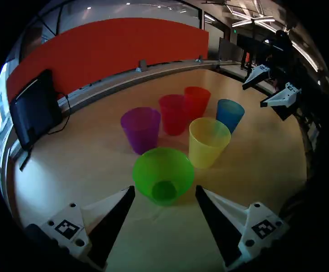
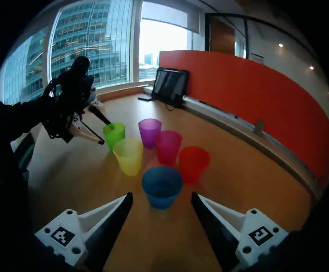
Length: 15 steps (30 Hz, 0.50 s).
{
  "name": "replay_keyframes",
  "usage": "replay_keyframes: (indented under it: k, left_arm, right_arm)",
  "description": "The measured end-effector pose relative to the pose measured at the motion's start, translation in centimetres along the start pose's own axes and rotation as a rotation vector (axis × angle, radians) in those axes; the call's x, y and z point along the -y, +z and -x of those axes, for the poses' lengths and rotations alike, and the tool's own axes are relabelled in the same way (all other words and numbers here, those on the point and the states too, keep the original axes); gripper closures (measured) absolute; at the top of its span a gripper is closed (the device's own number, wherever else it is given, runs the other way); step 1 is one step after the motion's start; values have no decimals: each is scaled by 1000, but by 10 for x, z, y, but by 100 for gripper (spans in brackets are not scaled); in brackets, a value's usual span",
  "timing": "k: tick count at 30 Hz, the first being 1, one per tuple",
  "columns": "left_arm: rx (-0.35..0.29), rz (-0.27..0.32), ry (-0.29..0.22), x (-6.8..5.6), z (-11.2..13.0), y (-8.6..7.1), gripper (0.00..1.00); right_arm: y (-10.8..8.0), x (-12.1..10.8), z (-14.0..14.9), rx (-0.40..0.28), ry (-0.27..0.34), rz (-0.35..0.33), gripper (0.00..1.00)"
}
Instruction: Pour water
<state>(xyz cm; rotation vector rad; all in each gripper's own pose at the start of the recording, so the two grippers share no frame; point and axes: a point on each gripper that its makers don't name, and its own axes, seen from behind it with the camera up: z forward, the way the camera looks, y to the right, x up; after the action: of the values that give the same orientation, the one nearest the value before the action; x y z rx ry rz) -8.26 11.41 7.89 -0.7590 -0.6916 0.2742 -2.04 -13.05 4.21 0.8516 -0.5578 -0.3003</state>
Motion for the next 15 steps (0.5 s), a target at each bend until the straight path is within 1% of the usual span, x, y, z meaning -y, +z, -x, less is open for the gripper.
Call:
replay_keyframes:
  k: [6, 12, 15]
  left_arm:
    - [2, 4, 9, 0, -6, 11, 1]
    - [-4, -1, -1, 2, -11, 16, 1]
    - [-11, -4, 6, 1, -12, 16, 0]
  right_arm:
    - [2, 0, -2, -1, -2, -1, 0]
    - [2, -2, -3, -4, -3, 1, 0]
    - [1, -4, -2, -4, -1, 4, 0]
